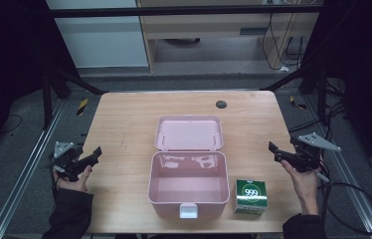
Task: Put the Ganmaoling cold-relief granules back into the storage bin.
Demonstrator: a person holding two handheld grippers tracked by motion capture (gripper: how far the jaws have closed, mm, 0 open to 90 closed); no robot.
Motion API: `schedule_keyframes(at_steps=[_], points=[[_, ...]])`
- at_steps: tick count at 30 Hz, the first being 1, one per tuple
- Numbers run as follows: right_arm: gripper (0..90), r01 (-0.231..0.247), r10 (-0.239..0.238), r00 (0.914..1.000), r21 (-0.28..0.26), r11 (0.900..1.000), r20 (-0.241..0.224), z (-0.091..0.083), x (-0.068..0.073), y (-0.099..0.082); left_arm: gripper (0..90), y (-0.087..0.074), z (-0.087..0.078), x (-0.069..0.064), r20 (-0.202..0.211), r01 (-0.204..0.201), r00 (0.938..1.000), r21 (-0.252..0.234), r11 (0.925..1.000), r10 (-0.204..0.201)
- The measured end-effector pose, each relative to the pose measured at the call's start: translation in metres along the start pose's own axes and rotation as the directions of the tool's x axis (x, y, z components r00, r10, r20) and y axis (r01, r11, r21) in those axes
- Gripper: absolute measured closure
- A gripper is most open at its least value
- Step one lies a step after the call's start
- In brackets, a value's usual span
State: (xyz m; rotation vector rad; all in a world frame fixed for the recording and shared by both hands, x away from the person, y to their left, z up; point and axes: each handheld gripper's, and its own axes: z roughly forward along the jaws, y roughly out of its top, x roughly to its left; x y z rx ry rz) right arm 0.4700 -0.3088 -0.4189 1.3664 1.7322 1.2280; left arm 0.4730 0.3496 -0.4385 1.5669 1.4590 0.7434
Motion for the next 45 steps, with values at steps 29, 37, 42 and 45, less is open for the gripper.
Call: schedule_keyframes(at_steps=[29, 37, 42, 45], points=[[10.3, 0.295, -0.259, 0.9333, 0.123, 0.9474, -0.249, -0.013, 0.031, 0.053, 26.1, -0.007, 0.005, -0.014, 0.055, -0.109, 0.9929, 0.072, 0.9914, 0.105], [8.6, 0.424, -0.364, 0.8769, 0.149, 0.8933, -0.314, -0.021, 0.046, 0.067, 26.1, -0.009, 0.007, -0.017, 0.064, -0.129, 0.9902, 0.084, 0.9881, 0.124], [7.7, 0.505, -0.425, 0.83, 0.164, 0.8472, -0.361, -0.025, 0.057, 0.072, 26.1, -0.009, 0.008, -0.018, 0.074, -0.139, 0.9884, 0.09, 0.9862, 0.133], [7.6, 0.55, -0.459, 0.8008, 0.168, 0.8182, -0.385, -0.026, 0.063, 0.074, 26.2, -0.009, 0.007, -0.019, 0.078, -0.138, 0.9882, 0.088, 0.9865, 0.132]])
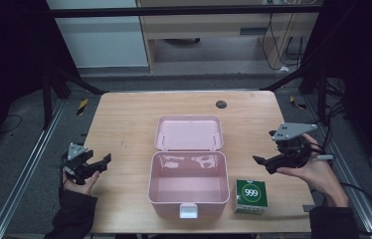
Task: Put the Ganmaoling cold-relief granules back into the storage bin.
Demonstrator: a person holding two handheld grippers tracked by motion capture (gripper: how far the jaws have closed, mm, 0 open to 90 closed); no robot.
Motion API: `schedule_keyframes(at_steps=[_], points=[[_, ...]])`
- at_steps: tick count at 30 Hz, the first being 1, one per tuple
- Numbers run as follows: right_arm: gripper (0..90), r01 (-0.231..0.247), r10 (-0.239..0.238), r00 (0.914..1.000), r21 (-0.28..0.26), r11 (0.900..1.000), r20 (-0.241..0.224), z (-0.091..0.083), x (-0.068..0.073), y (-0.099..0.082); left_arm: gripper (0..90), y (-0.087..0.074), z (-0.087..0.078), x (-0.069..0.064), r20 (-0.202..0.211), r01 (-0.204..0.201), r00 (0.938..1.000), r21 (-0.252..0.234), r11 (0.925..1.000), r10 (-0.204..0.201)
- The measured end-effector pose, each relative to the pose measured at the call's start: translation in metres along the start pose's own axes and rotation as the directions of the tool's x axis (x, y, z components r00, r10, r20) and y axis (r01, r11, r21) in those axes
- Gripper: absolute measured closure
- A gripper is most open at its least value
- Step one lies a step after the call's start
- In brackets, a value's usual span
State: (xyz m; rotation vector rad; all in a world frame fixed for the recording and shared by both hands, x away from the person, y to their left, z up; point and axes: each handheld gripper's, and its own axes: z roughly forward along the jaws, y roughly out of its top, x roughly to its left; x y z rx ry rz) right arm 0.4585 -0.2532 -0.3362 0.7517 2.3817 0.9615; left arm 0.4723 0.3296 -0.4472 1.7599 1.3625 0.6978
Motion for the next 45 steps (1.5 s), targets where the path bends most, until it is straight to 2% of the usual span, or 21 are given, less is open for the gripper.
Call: schedule_keyframes(at_steps=[1, 2, 4, 5, 8, 9, 10, 14, 15, 22, 24, 25, 27, 28, 32, 38, 40, 45], points=[[7.3, 0.026, -0.025, 0.9995, 0.019, 0.9995, -0.017, 0.0, 0.004, 0.003, 26.3, 0.0, 0.0, 0.0, 0.001, -0.001, 1.0, 0.0, 1.0, 0.001], [7.3, 0.026, -0.025, 0.9995, 0.019, 0.9995, -0.017, 0.0, 0.004, 0.003, 26.3, 0.0, 0.001, 0.0, 0.001, -0.002, 1.0, 0.003, 1.0, 0.002], [6.8, 0.081, -0.079, 0.9959, 0.053, 0.9953, -0.045, 0.0, 0.01, 0.007, 26.3, 0.0, 0.001, -0.001, 0.003, -0.006, 1.0, 0.007, 1.0, 0.006], [6.8, 0.081, -0.079, 0.9959, 0.053, 0.9953, -0.045, 0.0, 0.01, 0.007, 26.3, 0.0, 0.002, -0.002, 0.003, -0.006, 1.0, 0.005, 1.0, 0.006], [6.6, 0.131, -0.125, 0.9892, 0.087, 0.9875, -0.078, 0.001, 0.015, 0.009, 26.3, -0.001, 0.002, -0.002, 0.007, -0.012, 0.9999, 0.011, 0.9999, 0.012], [6.4, 0.149, -0.14, 0.986, 0.098, 0.984, -0.09, 0.001, 0.017, 0.009, 26.3, -0.001, 0.002, -0.003, 0.006, -0.014, 0.9999, 0.011, 0.9999, 0.014], [6.2, 0.184, -0.17, 0.979, 0.127, 0.9748, -0.113, 0.002, 0.02, 0.01, 26.3, -0.001, 0.002, -0.003, 0.007, -0.015, 0.9999, 0.012, 0.9998, 0.015], [5.0, 0.238, -0.213, 0.9655, 0.174, 0.9557, -0.15, 0.005, 0.025, 0.01, 26.3, -0.001, 0.003, -0.004, 0.009, -0.017, 0.9998, 0.013, 0.9998, 0.017], [5.0, 0.238, -0.213, 0.9655, 0.174, 0.9557, -0.15, 0.005, 0.025, 0.01, 26.3, -0.001, 0.003, -0.004, 0.009, -0.017, 0.9998, 0.013, 0.9998, 0.017], [4.8, 0.302, -0.254, 0.9432, 0.237, 0.9234, -0.214, 0.009, 0.035, 0.008, 26.2, -0.001, 0.004, -0.005, 0.013, -0.026, 0.9996, 0.022, 0.9994, 0.025], [4.8, 0.308, -0.257, 0.9408, 0.243, 0.9197, -0.221, 0.009, 0.036, 0.007, 26.2, -0.002, 0.004, -0.006, 0.013, -0.027, 0.9996, 0.022, 0.9994, 0.027], [4.8, 0.322, -0.264, 0.9356, 0.258, 0.911, -0.234, 0.01, 0.038, 0.007, 26.2, -0.002, 0.004, -0.006, 0.014, -0.028, 0.9995, 0.023, 0.9994, 0.027], [4.8, 0.332, -0.267, 0.9307, 0.271, 0.9036, -0.25, 0.011, 0.04, 0.006, 26.2, -0.002, 0.004, -0.006, 0.013, -0.029, 0.9995, 0.024, 0.9993, 0.029], [4.8, 0.332, -0.267, 0.9307, 0.271, 0.9036, -0.25, 0.011, 0.04, 0.006, 26.2, -0.002, 0.004, -0.006, 0.014, -0.03, 0.9995, 0.024, 0.9993, 0.029], [4.8, 0.356, -0.279, 0.9201, 0.292, 0.8875, -0.275, 0.014, 0.044, 0.004, 26.2, -0.002, 0.005, -0.006, 0.013, -0.035, 0.9993, 0.028, 0.999, 0.035], [3.6, 0.364, -0.279, 0.9162, 0.306, 0.8796, -0.287, 0.018, 0.05, 0.001, 26.2, -0.002, 0.005, -0.007, 0.009, -0.039, 0.9992, 0.026, 0.9989, 0.039], [3.9, 0.374, -0.284, 0.9108, 0.305, 0.8762, -0.299, 0.019, 0.052, -0.001, 26.3, -0.002, 0.005, -0.007, 0.008, -0.04, 0.9992, 0.027, 0.9988, 0.04], [4.2, 0.383, -0.28, 0.9048, 0.323, 0.8656, -0.321, 0.024, 0.058, -0.005, 26.2, -0.002, 0.005, -0.007, 0.008, -0.041, 0.9992, 0.031, 0.9987, 0.04]])
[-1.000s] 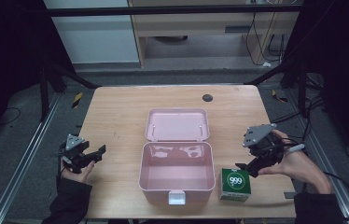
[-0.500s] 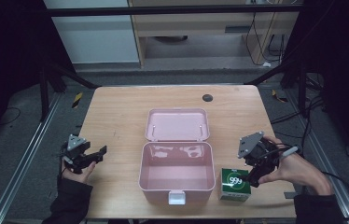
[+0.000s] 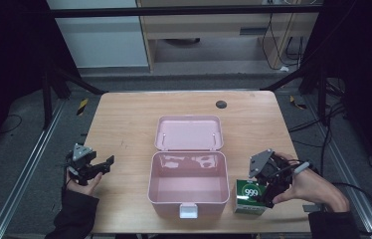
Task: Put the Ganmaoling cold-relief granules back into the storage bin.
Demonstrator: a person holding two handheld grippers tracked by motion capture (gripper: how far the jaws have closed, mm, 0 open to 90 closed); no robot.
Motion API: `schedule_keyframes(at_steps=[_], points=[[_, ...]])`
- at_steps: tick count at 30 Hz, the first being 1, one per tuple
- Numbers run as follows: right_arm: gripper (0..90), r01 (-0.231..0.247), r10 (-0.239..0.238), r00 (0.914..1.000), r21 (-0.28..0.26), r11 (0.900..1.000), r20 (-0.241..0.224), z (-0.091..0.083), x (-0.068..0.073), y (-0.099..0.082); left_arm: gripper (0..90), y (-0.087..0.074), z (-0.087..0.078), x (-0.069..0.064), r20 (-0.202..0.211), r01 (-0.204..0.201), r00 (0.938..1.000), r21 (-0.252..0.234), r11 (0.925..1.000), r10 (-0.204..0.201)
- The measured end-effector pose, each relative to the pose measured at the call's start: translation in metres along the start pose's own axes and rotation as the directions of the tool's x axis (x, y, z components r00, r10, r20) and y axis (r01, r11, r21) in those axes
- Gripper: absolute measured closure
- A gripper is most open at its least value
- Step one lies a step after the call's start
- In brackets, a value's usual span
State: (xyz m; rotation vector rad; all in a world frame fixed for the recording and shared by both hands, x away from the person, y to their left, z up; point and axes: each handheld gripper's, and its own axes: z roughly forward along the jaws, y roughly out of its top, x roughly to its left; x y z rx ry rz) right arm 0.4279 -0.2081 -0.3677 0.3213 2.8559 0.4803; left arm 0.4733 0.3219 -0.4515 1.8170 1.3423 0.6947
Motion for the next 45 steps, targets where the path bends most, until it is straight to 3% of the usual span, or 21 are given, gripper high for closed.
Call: schedule_keyframes(at_steps=[22, 45], points=[[3.2, 0.016, -0.013, 0.9978, 0.057, 0.9982, -0.065, 0.035, 0.01, 0.0, 26.3, 0.0, 0.001, -0.001, -0.001, -0.005, 1.0, 0.005, 1.0, 0.005], [4.4, 0.027, -0.018, 0.9929, 0.076, 0.9968, -0.118, 0.062, 0.009, -0.006, 26.4, -0.001, 0.002, 0.0, -0.004, -0.004, 1.0, 0.01, 0.9999, 0.004]])
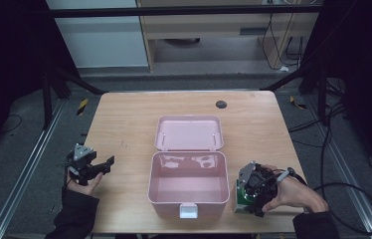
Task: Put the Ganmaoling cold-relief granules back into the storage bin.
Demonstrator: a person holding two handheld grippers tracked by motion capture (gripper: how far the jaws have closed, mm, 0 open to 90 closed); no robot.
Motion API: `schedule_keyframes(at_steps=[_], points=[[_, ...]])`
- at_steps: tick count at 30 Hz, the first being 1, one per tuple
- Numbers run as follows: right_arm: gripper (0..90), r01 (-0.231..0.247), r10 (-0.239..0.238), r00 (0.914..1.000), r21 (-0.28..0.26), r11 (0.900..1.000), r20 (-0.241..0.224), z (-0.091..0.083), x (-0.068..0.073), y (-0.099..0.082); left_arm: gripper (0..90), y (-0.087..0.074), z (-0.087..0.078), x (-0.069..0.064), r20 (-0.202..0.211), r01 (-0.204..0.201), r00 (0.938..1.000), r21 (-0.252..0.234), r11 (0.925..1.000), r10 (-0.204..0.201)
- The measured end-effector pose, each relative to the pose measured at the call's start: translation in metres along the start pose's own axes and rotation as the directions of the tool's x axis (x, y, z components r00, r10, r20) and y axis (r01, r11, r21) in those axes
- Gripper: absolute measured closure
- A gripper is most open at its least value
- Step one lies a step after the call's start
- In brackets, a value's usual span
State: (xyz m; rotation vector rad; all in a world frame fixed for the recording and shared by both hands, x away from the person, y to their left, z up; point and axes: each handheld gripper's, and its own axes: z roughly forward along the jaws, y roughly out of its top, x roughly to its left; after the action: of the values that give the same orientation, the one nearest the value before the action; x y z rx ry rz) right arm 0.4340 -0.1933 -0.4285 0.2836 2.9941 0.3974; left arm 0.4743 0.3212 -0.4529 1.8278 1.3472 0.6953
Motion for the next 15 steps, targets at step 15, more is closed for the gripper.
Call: schedule_keyframes(at_steps=[15], points=[[12.3, 0.002, 0.0, 0.9984, 0.029, 0.9996, -0.056, 0.015, -0.005, -0.001, 26.6, 0.0, 0.0, 0.0, -0.001, 0.001, 1.0, 0.002, 1.0, -0.001]])
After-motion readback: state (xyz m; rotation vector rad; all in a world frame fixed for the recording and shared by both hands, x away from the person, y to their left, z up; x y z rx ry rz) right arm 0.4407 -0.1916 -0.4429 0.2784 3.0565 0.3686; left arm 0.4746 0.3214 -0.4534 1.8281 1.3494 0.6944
